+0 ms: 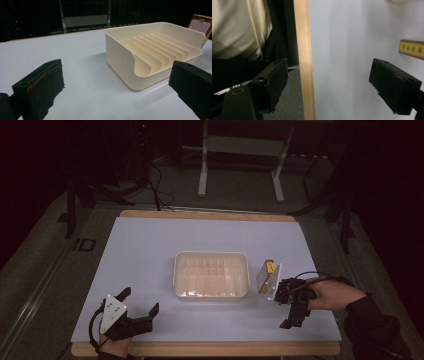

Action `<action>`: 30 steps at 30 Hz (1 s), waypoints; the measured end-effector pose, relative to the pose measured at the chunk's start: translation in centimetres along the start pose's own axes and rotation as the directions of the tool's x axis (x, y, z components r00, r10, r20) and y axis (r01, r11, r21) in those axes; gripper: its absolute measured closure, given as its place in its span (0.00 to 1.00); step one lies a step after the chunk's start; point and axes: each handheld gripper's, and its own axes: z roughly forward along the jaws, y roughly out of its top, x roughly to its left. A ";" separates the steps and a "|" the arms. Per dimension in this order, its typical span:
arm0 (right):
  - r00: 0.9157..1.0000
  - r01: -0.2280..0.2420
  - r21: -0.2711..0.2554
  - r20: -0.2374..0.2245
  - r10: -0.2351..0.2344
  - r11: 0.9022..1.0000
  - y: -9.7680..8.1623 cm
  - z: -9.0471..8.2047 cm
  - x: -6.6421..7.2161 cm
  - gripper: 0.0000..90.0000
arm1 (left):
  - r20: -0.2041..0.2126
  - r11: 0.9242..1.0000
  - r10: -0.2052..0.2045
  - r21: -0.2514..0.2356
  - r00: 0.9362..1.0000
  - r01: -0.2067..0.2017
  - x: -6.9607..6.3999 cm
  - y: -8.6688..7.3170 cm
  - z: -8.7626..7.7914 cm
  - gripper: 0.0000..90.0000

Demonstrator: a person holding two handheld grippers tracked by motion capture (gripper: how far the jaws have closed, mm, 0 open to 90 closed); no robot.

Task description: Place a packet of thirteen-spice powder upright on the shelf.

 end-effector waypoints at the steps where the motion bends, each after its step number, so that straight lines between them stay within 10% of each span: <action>1: 1.000 0.010 0.001 -0.003 -0.010 1.000 0.1 -0.1 0.0 0.17 | 0.000 1.000 0.000 0.000 1.000 0.000 0.0 0.0 0.0 0.00; 17: 1.000 0.010 -0.028 -0.007 -0.011 1.000 1.1 -2.6 -1.0 0.14 | 0.000 1.000 0.003 0.007 1.000 -0.003 0.1 0.0 0.1 0.00; 23: 0.996 0.079 -0.051 0.038 -0.077 0.996 1.3 -4.3 -1.2 0.14 | -0.001 1.000 -0.001 0.008 1.000 0.001 0.1 -0.1 0.1 0.00; 30: 0.996 0.057 -0.049 0.077 -0.053 0.997 1.6 -5.8 -2.3 0.13 | -0.001 1.000 0.001 0.008 1.000 -0.001 0.1 -0.1 0.1 0.00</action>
